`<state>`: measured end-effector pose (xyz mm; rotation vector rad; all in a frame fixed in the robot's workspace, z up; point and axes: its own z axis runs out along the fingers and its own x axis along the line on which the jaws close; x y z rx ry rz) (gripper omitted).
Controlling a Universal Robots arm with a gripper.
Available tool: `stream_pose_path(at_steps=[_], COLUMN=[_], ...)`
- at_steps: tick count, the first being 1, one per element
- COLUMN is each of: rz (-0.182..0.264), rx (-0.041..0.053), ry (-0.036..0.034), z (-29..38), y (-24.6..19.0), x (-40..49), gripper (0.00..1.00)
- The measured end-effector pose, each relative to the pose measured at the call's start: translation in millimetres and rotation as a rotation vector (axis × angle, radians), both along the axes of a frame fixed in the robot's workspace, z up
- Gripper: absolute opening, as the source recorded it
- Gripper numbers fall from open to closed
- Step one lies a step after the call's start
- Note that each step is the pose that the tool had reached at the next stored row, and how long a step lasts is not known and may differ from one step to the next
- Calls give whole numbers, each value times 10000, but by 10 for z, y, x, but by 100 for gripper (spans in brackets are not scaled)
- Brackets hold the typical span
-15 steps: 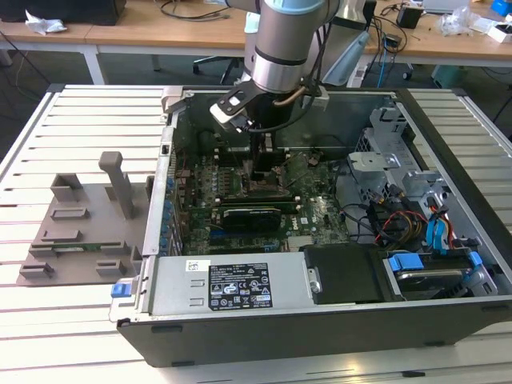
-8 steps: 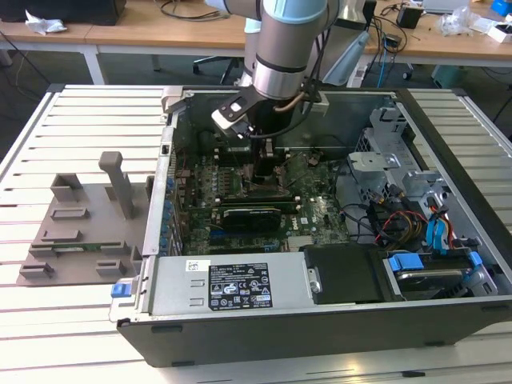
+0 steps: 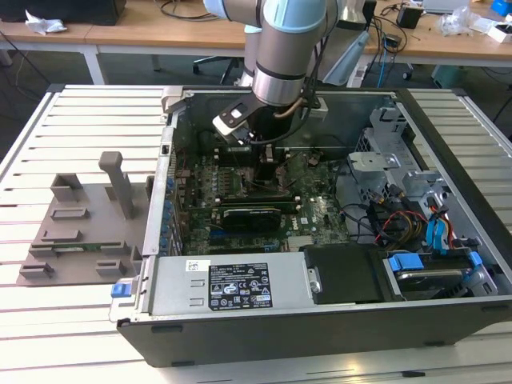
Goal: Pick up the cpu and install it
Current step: 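Place the cpu into insertion slot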
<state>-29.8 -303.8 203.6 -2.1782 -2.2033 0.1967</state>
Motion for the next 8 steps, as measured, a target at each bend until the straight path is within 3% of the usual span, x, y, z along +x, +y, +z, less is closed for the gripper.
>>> stream_pose_path(at_steps=[8], rz=[36], rx=[-3], ry=[-1], z=[-24], y=[-1], x=[33], gripper=[55])
